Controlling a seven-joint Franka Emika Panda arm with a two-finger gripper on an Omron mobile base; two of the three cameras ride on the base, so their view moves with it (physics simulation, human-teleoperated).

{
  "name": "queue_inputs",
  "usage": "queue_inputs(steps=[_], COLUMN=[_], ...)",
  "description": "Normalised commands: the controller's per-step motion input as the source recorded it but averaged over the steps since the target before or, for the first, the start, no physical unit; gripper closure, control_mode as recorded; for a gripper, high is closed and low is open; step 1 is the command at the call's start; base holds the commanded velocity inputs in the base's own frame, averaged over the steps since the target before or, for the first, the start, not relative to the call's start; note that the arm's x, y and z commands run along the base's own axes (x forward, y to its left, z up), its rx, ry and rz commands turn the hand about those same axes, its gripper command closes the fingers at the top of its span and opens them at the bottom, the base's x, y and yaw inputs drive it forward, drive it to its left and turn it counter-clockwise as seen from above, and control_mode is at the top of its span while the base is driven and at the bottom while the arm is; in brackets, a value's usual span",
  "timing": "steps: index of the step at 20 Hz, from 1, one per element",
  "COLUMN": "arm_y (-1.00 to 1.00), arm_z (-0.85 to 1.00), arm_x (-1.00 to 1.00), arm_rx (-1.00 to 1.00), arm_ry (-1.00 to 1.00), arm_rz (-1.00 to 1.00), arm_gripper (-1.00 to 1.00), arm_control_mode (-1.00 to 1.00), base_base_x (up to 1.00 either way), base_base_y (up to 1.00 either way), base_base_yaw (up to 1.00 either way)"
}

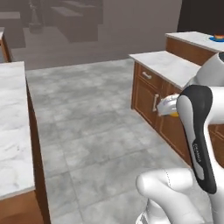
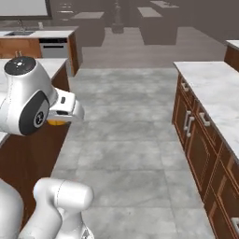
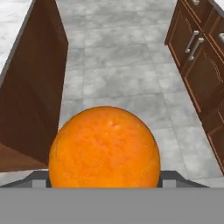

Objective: Pick up each orange from the fridge and place one orange on each plate on the dining counter.

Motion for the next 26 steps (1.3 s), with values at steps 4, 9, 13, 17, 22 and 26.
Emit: queue_inputs(steps=[4,9,13,17,22,26], arm_y=[0.0,0.0,0.0,0.0,0.0,0.0], arm_z=[0.0,0.0,0.0,0.0,0.0,0.0], arm_x=[0.0,0.0,0.0,0.0,0.0,0.0], arm_rx=[0.0,0.0,0.0,0.0,0.0,0.0], arm_ry=[0.0,0.0,0.0,0.0,0.0,0.0], arm_rz=[0.0,0.0,0.0,0.0,0.0,0.0], arm_gripper=[1.0,1.0,1.0,1.0,1.0,1.0], arm_control_mode=[1.0,1.0,1.0,1.0,1.0,1.0], base_base_x=[1.0,1.0,1.0,1.0,1.0,1.0], base_base_y=[-0.56,-0.67,-0.21,0.03,0.17,0.07], base_base_yaw=[0.17,0.02,-0.01,-0.06,-0.14,-0.2])
